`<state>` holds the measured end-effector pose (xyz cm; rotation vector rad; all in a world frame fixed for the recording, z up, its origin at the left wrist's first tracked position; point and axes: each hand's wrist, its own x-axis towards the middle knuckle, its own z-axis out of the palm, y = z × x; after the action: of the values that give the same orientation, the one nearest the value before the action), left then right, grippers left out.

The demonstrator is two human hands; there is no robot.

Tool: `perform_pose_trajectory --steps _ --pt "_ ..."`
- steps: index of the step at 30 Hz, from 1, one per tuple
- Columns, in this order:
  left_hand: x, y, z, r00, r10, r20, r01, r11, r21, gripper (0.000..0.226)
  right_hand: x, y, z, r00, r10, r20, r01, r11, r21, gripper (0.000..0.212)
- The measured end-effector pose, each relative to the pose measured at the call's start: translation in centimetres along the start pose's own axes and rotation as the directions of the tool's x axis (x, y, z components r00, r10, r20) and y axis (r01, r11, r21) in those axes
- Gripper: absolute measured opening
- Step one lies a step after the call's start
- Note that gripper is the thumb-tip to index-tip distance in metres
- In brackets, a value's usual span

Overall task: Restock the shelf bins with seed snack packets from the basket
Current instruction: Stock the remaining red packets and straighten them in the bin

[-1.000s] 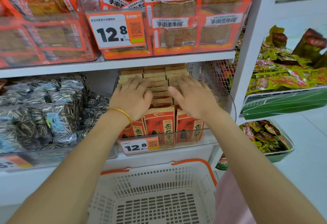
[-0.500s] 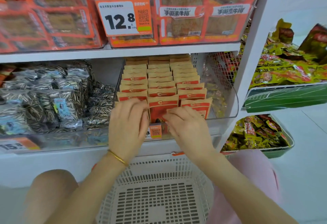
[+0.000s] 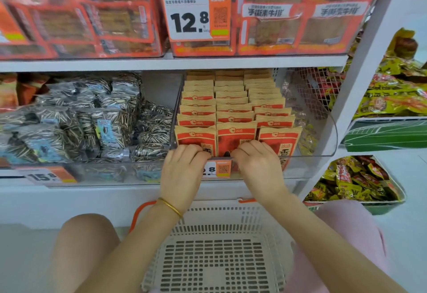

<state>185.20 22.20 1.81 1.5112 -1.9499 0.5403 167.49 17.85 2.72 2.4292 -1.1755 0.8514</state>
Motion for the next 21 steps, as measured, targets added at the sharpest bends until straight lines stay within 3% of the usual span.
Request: perform_pose_trajectory --steps 7,21 --pt "3.2 -1.2 0.4 0.998 -0.024 -0.059 0.023 1.000 -0.016 0.013 3.1 1.4 0.3 0.998 -0.055 -0.044 0.053 0.998 -0.045 0.025" --pt "3.8 -1.3 1.6 0.992 0.086 0.089 -0.100 0.979 0.176 0.021 2.8 1.9 2.0 0.999 -0.016 0.032 0.018 0.999 -0.042 0.025"
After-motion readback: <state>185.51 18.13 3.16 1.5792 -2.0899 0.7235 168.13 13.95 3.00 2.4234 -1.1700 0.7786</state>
